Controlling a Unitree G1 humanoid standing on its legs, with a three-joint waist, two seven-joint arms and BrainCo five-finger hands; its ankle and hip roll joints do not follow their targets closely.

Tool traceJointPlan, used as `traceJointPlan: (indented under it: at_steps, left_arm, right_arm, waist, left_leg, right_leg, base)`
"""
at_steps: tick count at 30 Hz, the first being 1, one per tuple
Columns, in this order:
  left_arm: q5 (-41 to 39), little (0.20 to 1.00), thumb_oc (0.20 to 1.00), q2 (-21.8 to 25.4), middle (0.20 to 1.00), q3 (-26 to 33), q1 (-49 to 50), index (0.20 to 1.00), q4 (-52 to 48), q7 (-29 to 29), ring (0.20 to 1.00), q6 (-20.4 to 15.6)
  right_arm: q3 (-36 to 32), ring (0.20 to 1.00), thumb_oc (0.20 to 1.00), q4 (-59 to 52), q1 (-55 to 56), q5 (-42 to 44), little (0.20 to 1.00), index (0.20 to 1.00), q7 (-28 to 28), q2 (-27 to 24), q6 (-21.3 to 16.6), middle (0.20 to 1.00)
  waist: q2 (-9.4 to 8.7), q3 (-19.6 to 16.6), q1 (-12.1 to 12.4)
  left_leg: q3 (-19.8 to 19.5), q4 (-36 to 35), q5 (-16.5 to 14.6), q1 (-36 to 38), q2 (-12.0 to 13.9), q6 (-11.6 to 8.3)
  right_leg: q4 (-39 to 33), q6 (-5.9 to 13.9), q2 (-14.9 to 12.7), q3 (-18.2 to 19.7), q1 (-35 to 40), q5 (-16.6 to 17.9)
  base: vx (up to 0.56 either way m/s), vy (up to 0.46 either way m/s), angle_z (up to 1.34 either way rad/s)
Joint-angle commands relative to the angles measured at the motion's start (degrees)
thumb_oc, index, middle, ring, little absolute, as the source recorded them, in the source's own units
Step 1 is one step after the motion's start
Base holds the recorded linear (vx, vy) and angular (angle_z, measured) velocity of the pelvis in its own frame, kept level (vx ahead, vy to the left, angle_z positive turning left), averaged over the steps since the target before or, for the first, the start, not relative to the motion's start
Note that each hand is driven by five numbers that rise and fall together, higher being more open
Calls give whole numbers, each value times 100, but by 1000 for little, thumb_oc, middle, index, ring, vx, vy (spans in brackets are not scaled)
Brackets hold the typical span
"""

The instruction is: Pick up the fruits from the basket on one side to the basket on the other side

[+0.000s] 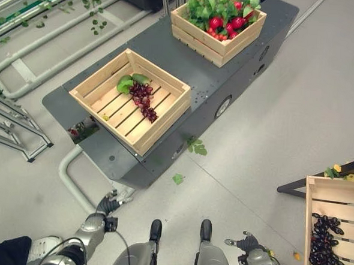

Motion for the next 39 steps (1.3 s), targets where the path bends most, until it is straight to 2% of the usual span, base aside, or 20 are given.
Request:
traceJointPlan:
  at_steps: [1,6,17,23,31,39]
  left_arm:
    - [-294,1000,1000,329,1000,0,-227,1000,-638,83,1000,-257]
    - [-502,1000,1000,507,1000,187,-106,1000,-1479,67,1000,-243]
    - [-1228,1000,1000,606,1000,453,45,1000,-2301,-66,1000,-286]
    - [-1400,1000,1000,828,1000,627,180,1000,-2904,-116,1000,-279]
    - [-1257,1000,1000,1230,1000,650,-496,1000,-2870,70,1000,-371]
    - [-1001,1000,1000,1188,1000,771,-940,1000,-2956,592,1000,-584]
  right_arm:
    - [126,1000,1000,-35,-264,49,1000,1000,-63,-35,-88,1000]
    - [94,1000,1000,-190,-231,45,1000,1000,1,-75,-58,1000]
    - [92,1000,1000,-349,-181,37,1000,1000,91,-91,-23,1000]
    - [106,1000,1000,-605,-142,50,1000,1000,167,-138,4,1000]
    - [264,1000,1000,-858,-202,65,1000,1000,236,-154,-4,1000]
    - [329,1000,1000,-1063,-245,80,1000,1000,141,-94,-52,1000]
  waist:
    - [-322,82,17]
    - [-311,139,23]
    - [-324,191,10]
    - [-348,252,18]
    - [-393,354,-23]
    - [-480,478,-69]
  left_leg:
    - [323,41,-117,-176,-251,84]
    - [333,30,-98,-222,-248,82]
    - [363,14,-95,-250,-250,85]
    - [355,21,-81,-275,-250,91]
    - [361,24,-34,-396,-237,74]
    - [394,38,5,-563,-254,74]
  right_leg:
    - [81,545,-366,71,-83,-232]
    - [60,559,-377,90,-134,-210]
    - [48,557,-388,140,-198,-173]
    - [52,558,-378,156,-227,-161]
    - [60,563,-375,153,-340,-125]
    - [80,557,-382,178,-545,-54]
  base:
    - [0,0,0]
    - [0,0,0]
    - [0,0,0]
    - [0,0,0]
    - [0,0,0]
    - [-19,-2,-2]
